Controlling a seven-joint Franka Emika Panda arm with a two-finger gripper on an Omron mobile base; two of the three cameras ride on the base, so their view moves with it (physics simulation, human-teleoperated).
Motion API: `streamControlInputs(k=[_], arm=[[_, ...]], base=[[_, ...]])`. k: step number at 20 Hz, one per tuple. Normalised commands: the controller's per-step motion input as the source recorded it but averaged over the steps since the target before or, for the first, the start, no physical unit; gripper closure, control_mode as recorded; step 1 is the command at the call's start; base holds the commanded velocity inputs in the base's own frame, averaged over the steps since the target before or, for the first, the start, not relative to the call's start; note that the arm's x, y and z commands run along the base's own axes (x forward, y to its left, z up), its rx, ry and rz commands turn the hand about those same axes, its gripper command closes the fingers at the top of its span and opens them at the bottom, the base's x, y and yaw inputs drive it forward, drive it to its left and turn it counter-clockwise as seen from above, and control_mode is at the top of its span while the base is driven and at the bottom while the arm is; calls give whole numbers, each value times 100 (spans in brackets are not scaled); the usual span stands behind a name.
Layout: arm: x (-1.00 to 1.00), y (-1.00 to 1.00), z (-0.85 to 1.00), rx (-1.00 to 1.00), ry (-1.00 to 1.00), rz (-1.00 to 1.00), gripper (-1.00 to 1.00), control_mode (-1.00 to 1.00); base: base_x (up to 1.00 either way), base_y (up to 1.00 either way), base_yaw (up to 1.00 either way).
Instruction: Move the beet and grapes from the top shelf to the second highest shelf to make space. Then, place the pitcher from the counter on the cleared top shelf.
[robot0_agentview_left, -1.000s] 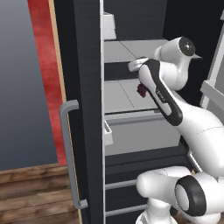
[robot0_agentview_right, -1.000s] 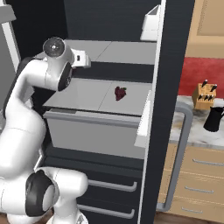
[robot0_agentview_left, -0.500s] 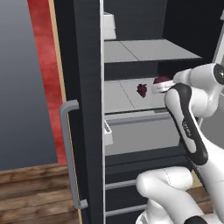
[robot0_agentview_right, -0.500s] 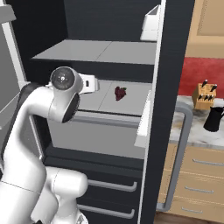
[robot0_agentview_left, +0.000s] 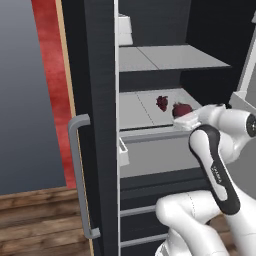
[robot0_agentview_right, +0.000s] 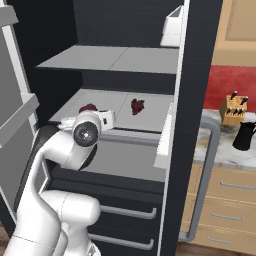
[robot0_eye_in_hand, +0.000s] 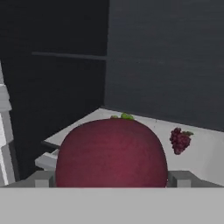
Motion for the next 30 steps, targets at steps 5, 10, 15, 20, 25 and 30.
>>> streamControlInputs(k=[5, 10, 15, 20, 25, 30], arm=[[16, 0, -39, 0, -13, 12, 100, -100], [25, 0, -19, 0, -7, 9, 100, -100], [30, 1, -9, 0, -2, 6, 100, -100], [36, 5, -4, 0, -1, 4, 100, -100], [59, 14, 0, 0, 4, 0, 100, -100], [81, 22, 0, 0, 7, 0, 100, -100]], base=[[0, 0, 0], [0, 0, 0], [0, 0, 0], [0, 0, 0], [0, 0, 0], [0, 0, 0]])
